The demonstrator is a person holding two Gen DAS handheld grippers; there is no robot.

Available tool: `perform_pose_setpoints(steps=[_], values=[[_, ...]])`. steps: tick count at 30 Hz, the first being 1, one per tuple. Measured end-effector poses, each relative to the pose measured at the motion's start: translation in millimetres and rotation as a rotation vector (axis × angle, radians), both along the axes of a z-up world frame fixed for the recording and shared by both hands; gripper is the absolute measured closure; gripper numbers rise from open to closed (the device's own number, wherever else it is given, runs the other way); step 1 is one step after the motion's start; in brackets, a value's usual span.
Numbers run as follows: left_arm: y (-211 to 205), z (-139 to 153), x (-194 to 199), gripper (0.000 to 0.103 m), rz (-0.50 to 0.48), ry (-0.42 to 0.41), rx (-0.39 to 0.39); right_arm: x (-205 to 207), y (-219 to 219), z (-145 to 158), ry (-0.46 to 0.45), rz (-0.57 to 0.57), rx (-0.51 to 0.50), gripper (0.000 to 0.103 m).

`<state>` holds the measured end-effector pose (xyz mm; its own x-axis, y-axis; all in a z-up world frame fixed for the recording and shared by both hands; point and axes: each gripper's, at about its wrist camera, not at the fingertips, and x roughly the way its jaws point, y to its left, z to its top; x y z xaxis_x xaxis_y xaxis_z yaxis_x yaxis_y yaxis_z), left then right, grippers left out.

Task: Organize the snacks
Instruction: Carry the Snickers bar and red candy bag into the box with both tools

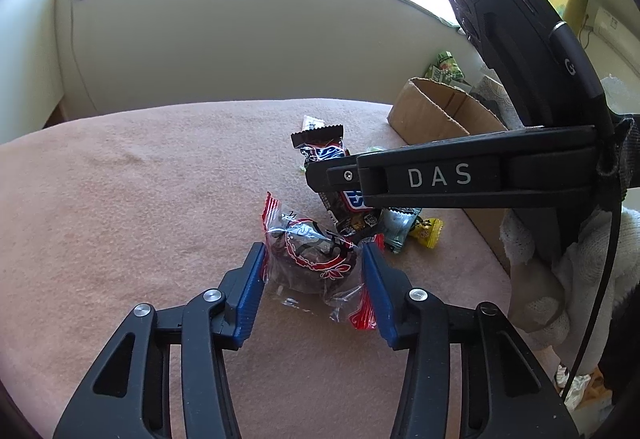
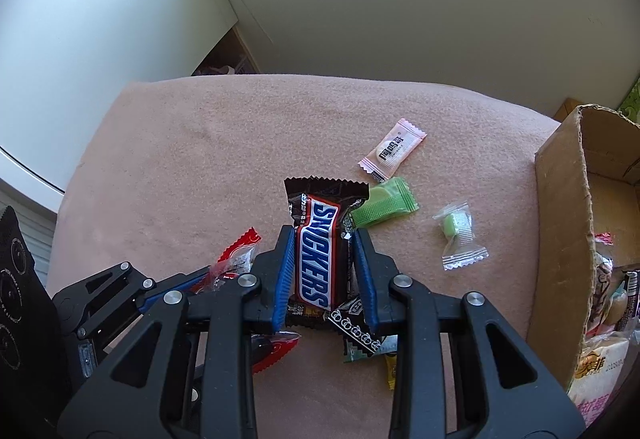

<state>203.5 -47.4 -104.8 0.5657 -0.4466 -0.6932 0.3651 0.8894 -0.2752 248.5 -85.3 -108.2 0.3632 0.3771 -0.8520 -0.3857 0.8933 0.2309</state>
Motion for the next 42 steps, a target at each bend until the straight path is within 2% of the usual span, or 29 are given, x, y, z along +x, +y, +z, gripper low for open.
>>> perform_pose_setpoints(steps=[18, 31, 42], values=[[29, 31, -27, 0.057, 0.036, -0.070, -0.048, -23, -44, 53, -0.071, -0.046, 0.106, 0.073], [16, 44, -37, 0.057, 0.022, -0.109, -0.055, -54, -87, 87, -0.155, -0.106, 0.126, 0.073], [-30, 62, -28, 0.058, -0.038, -0.140, -0.068, -78, -147, 94, -0.201, -0.202, 0.078, 0.073]])
